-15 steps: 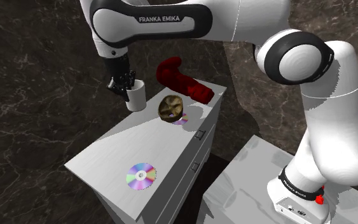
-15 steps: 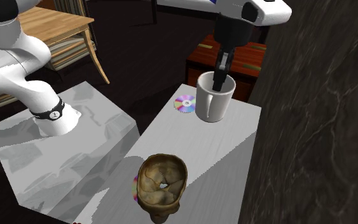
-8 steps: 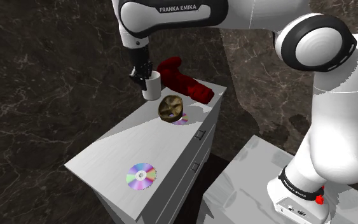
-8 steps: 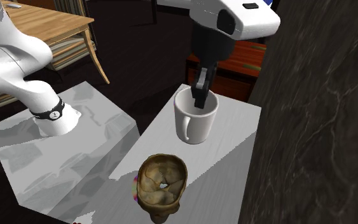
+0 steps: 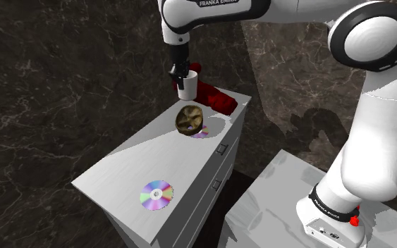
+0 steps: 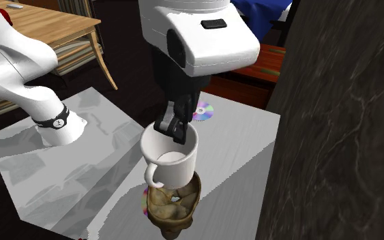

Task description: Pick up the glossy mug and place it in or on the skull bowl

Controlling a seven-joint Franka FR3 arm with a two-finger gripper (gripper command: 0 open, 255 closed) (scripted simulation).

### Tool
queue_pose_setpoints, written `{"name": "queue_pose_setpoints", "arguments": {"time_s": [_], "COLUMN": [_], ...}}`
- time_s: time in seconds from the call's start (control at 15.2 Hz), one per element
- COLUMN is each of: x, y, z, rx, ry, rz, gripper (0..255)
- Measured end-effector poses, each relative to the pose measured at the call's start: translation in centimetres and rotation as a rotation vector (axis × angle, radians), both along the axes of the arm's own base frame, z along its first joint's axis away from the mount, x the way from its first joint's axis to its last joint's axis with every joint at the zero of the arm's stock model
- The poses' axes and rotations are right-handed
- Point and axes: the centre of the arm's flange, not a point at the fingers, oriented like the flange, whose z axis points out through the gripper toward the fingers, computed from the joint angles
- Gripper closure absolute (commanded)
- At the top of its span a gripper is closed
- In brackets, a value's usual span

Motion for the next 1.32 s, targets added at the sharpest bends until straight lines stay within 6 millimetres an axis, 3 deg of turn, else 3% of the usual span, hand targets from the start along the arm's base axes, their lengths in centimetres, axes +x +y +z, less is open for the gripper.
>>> {"name": "queue_pose_setpoints", "arguments": {"time_s": [0.13, 0.26, 1.32], "x": [0.5, 0.5, 0.4], "y": [-2.5, -3.3, -3.6], "z": [0.5, 0.0, -8.4], "rx": [0.000, 0.000, 0.000], "ry": [-0.001, 0.000, 0.000], "rz": [0.000, 0.001, 0.002], "gripper": [255, 255, 255]}}
